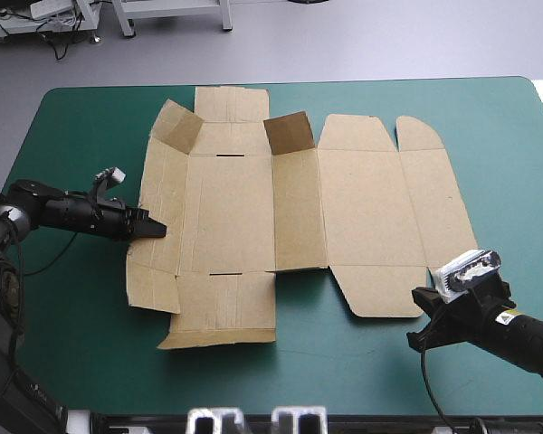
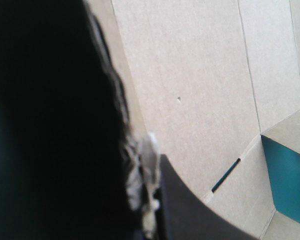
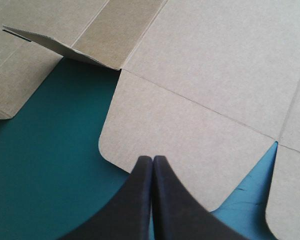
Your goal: Fold the box
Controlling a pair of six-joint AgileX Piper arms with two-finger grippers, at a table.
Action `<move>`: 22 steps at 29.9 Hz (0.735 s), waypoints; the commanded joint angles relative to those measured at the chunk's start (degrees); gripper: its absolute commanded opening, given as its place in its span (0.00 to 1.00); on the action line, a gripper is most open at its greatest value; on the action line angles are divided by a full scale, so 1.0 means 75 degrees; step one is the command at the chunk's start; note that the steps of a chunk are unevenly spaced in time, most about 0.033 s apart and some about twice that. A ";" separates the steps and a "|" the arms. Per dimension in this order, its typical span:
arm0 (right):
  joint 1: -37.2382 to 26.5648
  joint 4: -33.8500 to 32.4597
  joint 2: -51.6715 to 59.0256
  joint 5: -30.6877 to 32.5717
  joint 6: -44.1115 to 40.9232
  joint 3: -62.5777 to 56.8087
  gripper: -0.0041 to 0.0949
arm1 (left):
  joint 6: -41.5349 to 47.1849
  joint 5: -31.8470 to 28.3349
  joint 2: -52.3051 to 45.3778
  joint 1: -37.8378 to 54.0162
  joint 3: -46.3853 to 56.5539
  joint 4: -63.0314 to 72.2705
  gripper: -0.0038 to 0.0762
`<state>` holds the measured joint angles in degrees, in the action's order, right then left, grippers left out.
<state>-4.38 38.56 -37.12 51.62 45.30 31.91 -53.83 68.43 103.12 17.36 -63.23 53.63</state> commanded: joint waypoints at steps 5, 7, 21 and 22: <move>0.0012 0.0374 -0.0053 -0.0462 -0.0011 0.0664 0.02 | 0.0016 0.0810 -0.1206 -0.0673 -0.1816 0.0241 0.04; 0.0012 0.0382 -0.0053 -0.0462 -0.0031 0.0891 0.02 | 0.0056 0.0810 -0.1377 -0.1017 -0.2470 -0.0179 0.04; 0.0012 0.0723 -0.0795 -0.0478 -0.0068 0.2716 0.02 | 0.0526 -0.0316 -0.1459 -0.4432 -0.5973 -0.5784 0.04; 0.0012 0.0723 -0.0915 -0.0440 -0.0053 0.2911 0.02 | 0.0488 -0.0412 -0.1459 -0.4602 -0.5975 -0.6027 0.04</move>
<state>-4.38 41.10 -41.90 50.41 44.35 48.99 -49.00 70.23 95.07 -13.46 -105.36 12.58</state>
